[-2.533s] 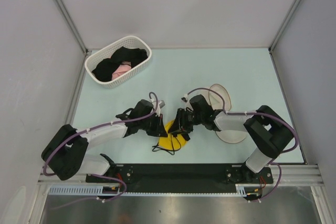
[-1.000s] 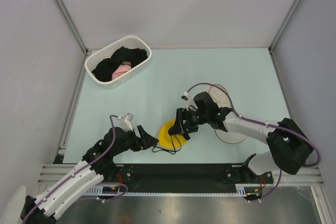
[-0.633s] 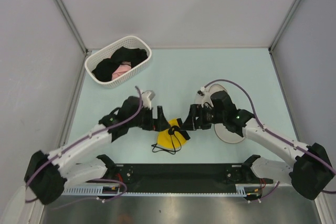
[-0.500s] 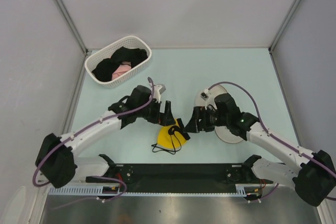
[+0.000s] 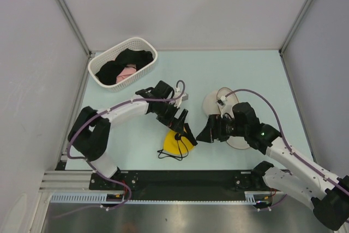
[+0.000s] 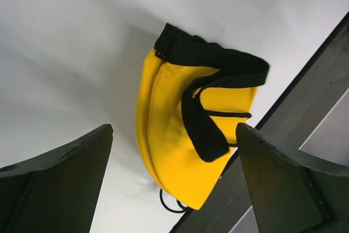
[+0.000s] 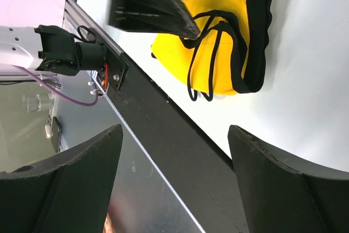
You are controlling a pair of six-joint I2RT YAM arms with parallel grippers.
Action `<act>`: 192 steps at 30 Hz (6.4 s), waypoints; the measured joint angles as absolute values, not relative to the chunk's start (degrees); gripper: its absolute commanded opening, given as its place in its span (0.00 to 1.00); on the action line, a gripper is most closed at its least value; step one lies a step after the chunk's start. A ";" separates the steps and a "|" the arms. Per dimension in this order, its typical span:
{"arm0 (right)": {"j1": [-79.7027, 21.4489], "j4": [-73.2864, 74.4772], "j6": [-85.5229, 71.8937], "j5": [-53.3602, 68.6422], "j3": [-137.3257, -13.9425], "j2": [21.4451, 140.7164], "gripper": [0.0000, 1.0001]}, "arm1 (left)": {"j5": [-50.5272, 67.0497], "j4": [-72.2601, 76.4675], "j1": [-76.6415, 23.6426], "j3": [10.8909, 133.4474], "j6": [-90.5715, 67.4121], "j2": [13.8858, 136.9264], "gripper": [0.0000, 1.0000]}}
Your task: Place the bra in the laundry bag and zip it closed
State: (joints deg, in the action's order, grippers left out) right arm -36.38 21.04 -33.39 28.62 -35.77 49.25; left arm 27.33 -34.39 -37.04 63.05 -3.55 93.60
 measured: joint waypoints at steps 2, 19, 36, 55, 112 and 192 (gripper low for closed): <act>-36.34 21.23 -33.41 28.45 -35.57 48.47 0.84 | 28.14 -34.65 -36.77 63.16 -2.52 96.01 0.94; -36.29 21.96 -33.82 28.25 -32.40 45.17 0.86 | 34.87 -34.81 -33.95 62.67 -3.31 102.85 0.00; -44.38 -2.11 -27.31 32.18 -29.28 50.17 1.00 | 19.16 -31.05 -33.21 61.71 -22.04 59.79 0.00; -53.56 -38.04 -24.51 14.39 -23.31 50.24 0.73 | 17.96 -29.12 -32.71 66.96 -34.57 48.60 0.00; -54.63 -10.09 -43.55 11.29 -27.09 47.31 0.00 | 6.98 -11.51 -39.86 35.44 -39.48 54.87 0.00; -46.28 -20.12 -44.29 28.60 -37.95 92.33 0.00 | 24.84 7.09 -39.09 20.05 -40.58 67.48 0.90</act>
State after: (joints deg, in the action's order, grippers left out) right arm -46.28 -20.12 -44.29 28.60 -37.95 92.33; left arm 24.84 7.09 -39.09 20.05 -40.58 67.48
